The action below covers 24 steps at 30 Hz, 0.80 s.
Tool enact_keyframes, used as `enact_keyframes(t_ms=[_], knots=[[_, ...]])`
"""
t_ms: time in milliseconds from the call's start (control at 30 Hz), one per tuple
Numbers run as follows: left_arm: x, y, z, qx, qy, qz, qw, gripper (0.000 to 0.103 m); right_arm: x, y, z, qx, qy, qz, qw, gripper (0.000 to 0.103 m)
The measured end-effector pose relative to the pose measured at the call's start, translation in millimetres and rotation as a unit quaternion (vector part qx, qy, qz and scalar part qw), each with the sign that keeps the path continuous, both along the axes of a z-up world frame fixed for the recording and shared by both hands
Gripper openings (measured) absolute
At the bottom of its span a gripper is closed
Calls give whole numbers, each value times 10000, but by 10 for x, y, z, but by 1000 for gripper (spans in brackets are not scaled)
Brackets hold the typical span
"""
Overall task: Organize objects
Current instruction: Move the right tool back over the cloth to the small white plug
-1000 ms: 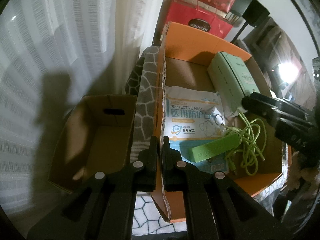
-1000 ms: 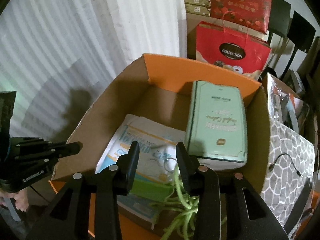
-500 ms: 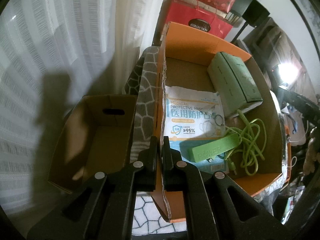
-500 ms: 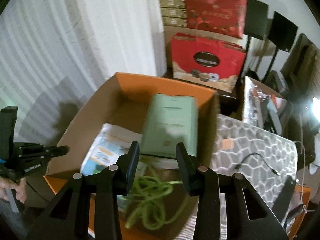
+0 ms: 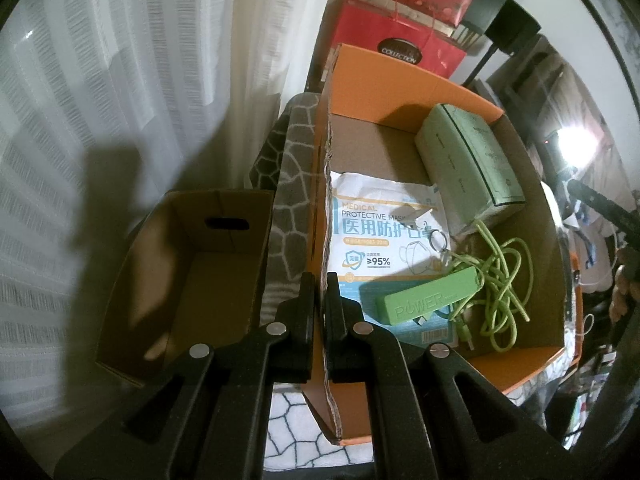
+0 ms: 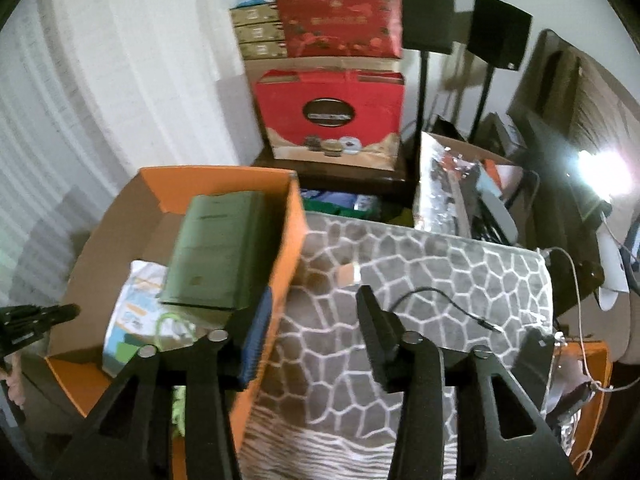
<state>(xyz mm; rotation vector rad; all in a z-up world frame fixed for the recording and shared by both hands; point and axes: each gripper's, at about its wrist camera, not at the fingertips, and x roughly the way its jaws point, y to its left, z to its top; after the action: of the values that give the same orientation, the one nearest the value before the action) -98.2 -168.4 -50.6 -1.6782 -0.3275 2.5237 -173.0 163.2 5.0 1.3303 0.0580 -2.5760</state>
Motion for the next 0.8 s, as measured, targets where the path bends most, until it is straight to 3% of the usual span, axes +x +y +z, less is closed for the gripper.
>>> enact_keyframes(t_ms=[233,533,800], knots=[[2,-13,-5,19,7,-1,10000,4,-188,253,-183,43,-71,-317,9995,64],[3,-2,-4,17,6,-4,10000,4,-496,326,-623,-70,-498,-447,9977,63],[3,-17,-17,-4,0,-49,10000,4,-689,223,-810,-88,-633,-426,9970,57]])
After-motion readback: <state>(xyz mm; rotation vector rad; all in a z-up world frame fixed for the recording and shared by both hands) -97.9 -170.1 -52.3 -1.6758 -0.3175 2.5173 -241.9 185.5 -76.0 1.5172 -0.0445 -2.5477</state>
